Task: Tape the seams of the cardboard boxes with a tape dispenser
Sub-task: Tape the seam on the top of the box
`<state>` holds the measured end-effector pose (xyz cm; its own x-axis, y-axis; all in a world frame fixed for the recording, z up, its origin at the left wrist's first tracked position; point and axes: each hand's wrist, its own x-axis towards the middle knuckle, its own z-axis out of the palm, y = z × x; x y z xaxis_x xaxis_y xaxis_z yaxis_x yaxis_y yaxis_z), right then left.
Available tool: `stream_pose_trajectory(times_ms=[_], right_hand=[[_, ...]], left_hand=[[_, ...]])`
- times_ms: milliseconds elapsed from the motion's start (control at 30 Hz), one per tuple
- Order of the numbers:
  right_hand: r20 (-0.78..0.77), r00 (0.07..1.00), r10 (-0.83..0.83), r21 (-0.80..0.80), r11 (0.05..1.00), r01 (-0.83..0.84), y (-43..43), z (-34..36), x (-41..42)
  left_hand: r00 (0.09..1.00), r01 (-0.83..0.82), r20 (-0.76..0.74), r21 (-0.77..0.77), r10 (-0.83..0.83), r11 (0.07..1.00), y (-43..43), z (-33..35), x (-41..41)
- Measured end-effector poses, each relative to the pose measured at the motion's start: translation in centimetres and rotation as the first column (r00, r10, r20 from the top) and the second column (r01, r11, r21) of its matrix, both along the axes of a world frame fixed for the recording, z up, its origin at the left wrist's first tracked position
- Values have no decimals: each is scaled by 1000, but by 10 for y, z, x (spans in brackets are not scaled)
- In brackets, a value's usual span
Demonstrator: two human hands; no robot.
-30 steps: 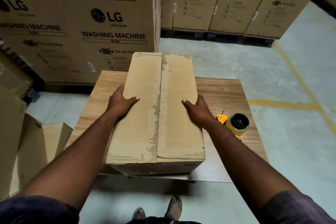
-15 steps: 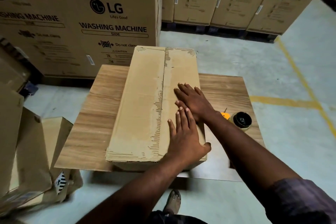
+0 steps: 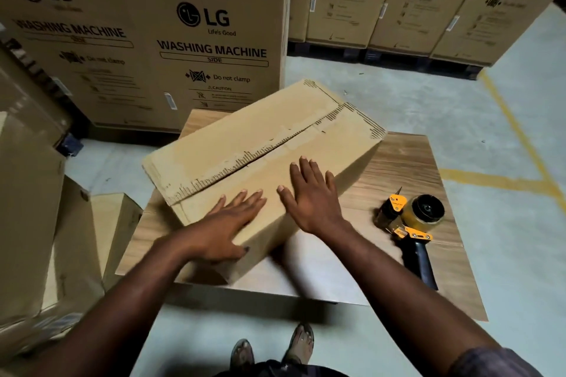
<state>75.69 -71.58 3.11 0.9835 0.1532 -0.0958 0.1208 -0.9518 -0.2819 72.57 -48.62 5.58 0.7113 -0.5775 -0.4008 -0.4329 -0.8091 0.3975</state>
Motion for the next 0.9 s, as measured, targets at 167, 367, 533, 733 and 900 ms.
stream_pose_trajectory(times_ms=[167, 367, 533, 733, 900], right_hand=[[10, 1000, 20, -35, 999, -20, -42, 6, 48], [51, 997, -61, -33, 997, 63, -48, -1, 44], [75, 966, -249, -17, 968, 251, -9, -7, 5], [92, 969, -229, -65, 970, 236, -9, -3, -13], [104, 933, -346, -53, 934, 352, -75, -1, -4]], left_hand=[[923, -226, 320, 3, 213, 974, -17, -13, -32], [868, -221, 411, -184, 279, 958, 4, -31, -22], [964, -103, 215, -248, 158, 963, 70, -19, 21], [962, -178, 180, -163, 206, 971, 87, -12, 35], [920, -127, 348, -165, 178, 978, 88, -24, 25]])
